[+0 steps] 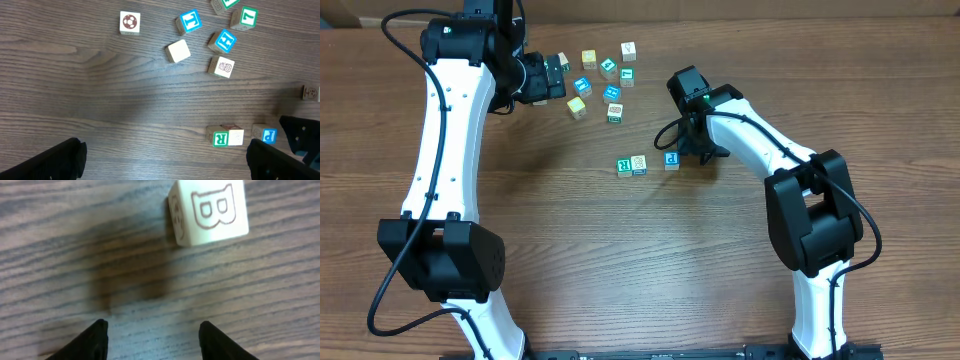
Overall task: Form a horizontal line
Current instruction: 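Lower the blue P block beside the pretzel block and open the right gripper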
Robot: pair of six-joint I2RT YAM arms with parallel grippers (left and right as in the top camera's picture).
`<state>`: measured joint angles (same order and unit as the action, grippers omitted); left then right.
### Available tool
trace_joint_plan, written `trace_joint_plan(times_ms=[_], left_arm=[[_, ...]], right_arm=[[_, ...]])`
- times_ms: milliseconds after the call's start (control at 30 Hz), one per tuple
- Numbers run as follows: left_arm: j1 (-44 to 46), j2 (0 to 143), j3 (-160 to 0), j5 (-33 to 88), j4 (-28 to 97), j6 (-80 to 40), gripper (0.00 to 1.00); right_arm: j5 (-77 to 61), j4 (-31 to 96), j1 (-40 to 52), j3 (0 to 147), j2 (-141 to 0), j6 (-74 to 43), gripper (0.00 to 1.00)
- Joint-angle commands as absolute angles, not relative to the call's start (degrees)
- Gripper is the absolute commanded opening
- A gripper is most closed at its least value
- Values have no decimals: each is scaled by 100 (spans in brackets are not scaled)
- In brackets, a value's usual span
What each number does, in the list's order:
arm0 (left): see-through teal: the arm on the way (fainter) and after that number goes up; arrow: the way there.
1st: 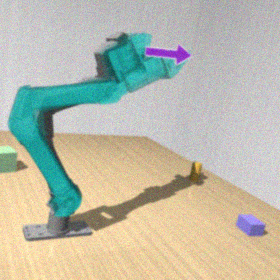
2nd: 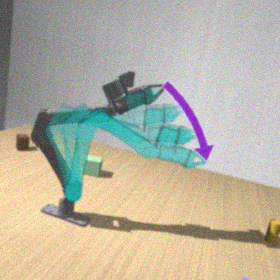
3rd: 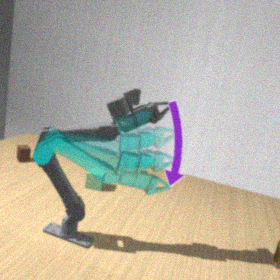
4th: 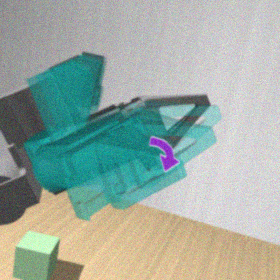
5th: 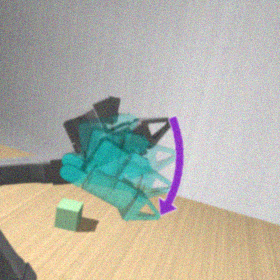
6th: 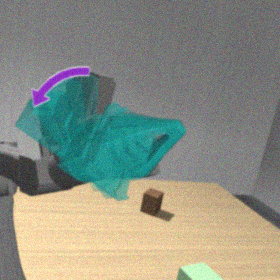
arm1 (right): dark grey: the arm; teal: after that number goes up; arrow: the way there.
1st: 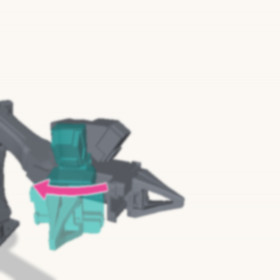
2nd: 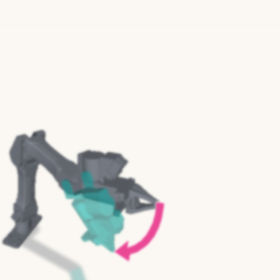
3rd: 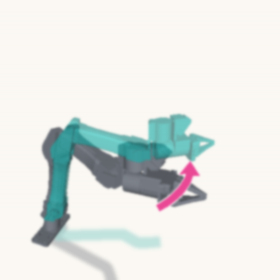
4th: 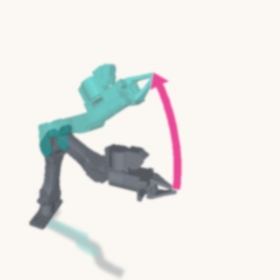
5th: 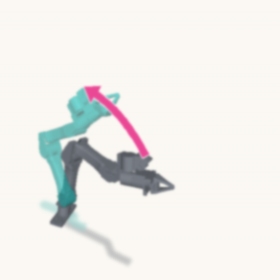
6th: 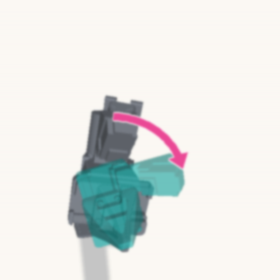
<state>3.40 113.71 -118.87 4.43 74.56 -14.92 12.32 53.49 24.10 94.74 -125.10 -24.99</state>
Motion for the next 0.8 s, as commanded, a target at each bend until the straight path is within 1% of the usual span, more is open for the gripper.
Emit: trace_joint_plan(times_ms=[0,33,100,200,233,300,433,767], left_arm=[[377,11399,-11924,403,7454,-1546,100],[377,11399,-11924,403,7454,-1546,100],[377,11399,-11924,403,7454,-1546,100],[377,11399,-11924,403,7454,-1546,100],[377,11399,-11924,403,7454,-1546,100],[377,11399,-11924,403,7454,-1546,100],[377,11399,-11924,403,7454,-1546,100],[377,11399,-11924,403,7454,-1546,100]], right_arm=[[867,5376,2436,9443,-12425,-2550,40],[799,5374,2440,9443,-12425,-2547,29],[779,5391,2440,9443,-12425,-2547,17],[779,5478,2440,9443,-12425,-2547,5],[735,5483,2440,9443,-12425,-2519,4],[650,5472,2440,9443,-12425,-2499,4],[21,5415,2440,9443,-12425,-1964,4],[-305,5459,2440,9443,-12425,-1946,4]])
